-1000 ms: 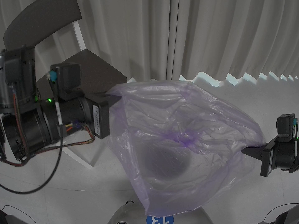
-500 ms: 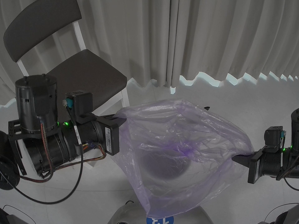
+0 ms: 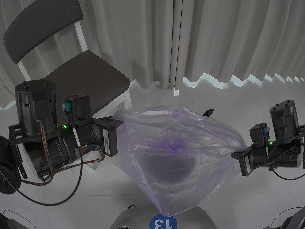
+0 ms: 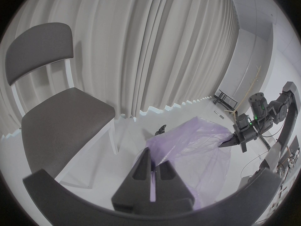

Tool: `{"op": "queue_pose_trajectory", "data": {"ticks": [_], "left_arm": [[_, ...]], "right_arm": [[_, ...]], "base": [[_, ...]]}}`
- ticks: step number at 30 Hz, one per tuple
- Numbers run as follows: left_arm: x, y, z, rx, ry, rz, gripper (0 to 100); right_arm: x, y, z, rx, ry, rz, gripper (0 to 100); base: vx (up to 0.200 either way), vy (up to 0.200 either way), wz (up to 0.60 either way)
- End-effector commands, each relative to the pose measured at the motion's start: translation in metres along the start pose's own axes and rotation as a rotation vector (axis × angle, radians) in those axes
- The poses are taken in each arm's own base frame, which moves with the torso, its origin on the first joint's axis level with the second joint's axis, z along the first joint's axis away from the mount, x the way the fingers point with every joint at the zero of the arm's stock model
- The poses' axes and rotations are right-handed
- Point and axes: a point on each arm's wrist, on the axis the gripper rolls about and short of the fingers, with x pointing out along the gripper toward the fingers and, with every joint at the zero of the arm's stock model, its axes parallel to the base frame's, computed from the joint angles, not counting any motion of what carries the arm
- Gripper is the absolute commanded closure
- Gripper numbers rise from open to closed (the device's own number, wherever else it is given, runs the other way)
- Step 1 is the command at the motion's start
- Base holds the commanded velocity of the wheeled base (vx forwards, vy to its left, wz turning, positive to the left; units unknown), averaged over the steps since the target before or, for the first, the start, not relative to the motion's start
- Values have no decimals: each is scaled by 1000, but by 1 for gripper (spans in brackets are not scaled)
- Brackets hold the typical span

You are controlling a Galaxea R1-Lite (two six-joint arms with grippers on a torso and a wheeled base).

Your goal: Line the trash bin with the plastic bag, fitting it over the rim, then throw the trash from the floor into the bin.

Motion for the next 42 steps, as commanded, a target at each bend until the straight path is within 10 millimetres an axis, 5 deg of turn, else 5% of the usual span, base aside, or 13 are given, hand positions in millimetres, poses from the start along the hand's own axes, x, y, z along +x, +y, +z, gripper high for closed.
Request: {"op": "queue_pose_trajectory", "data": {"ticks": [1, 12, 27, 34, 42], "left_arm": [[5, -1, -1, 3, 9, 0, 100], [31, 5, -14, -7, 42, 26, 100], [57, 11, -21, -14, 50, 55, 100], [67, 10, -37, -15, 113, 35, 100], [81, 1, -46, -44, 103, 14, 100]], "right_arm": [[12, -7, 13, 33, 1, 174, 100], [23, -19, 17, 71, -15, 263, 100], [83, -27, 7, 98, 20, 241, 100], [112, -26, -9, 107, 76, 238, 100], [121, -36, -30, 137, 112, 219, 100]], "base": [[0, 0, 0], [0, 0, 0], [0, 0, 0], [0, 0, 0], [0, 0, 0]]}}
